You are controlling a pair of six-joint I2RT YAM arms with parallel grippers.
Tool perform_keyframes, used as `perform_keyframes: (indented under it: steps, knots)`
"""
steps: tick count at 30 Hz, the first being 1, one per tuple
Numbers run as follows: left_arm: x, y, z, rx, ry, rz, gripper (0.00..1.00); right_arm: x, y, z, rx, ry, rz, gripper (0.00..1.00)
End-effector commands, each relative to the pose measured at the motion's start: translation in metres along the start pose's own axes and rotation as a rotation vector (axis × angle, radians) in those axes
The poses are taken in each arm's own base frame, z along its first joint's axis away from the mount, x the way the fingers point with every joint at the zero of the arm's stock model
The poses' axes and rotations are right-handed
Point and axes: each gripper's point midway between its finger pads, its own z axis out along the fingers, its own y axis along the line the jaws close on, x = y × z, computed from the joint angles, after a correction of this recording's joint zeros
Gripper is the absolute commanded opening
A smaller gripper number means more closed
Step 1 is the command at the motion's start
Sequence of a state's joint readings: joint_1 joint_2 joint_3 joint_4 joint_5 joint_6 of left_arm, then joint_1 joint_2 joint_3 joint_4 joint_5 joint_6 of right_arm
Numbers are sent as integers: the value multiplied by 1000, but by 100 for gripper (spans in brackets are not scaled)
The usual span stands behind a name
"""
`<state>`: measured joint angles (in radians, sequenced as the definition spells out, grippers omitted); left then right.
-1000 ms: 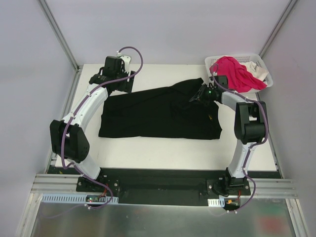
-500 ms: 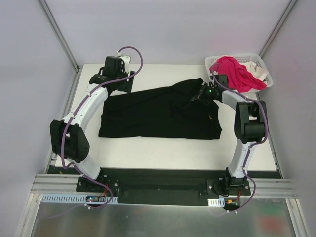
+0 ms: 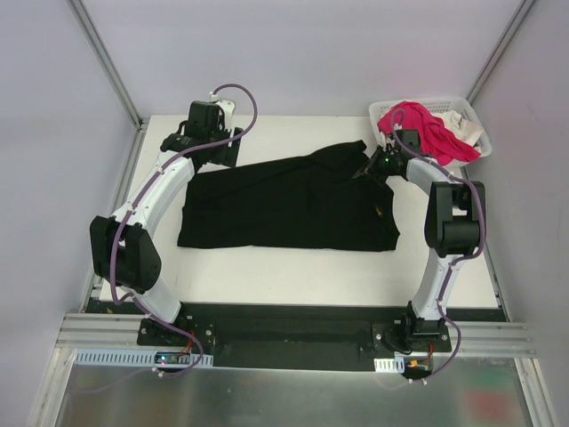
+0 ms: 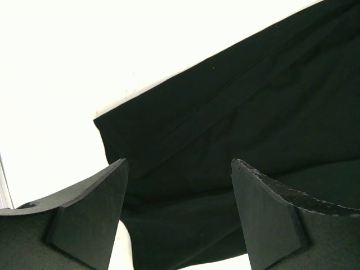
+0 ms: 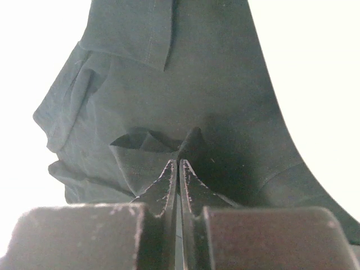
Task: Fold and stack the t-shirts
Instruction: Grap the side of the flattened tshirt furthest away from the robot with both arms
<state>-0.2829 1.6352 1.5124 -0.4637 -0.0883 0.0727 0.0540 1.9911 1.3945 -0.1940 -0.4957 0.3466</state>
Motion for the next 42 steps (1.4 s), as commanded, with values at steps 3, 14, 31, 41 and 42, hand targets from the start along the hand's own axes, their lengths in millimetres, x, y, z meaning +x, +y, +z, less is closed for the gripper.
perform_keyframes:
  steps: [3, 14, 31, 41, 42]
  knots:
    - [-11, -2, -13, -2, -41, 30, 73, -26, 7, -4, 41, -50, -51, 11]
    - [-12, -1, -18, -5, -59, 13, 73, -54, 37, -20, 77, -67, -190, 49]
    - [11, 17, 25, -173, -17, -149, 70, 64, 91, -44, -25, 8, -399, 46]
    - [72, 19, 48, -283, 145, -382, 69, -6, 110, -29, -44, -78, -387, 45]
    - [74, 15, 48, -271, 147, -412, 69, -8, 109, -25, -53, -64, -386, 45]
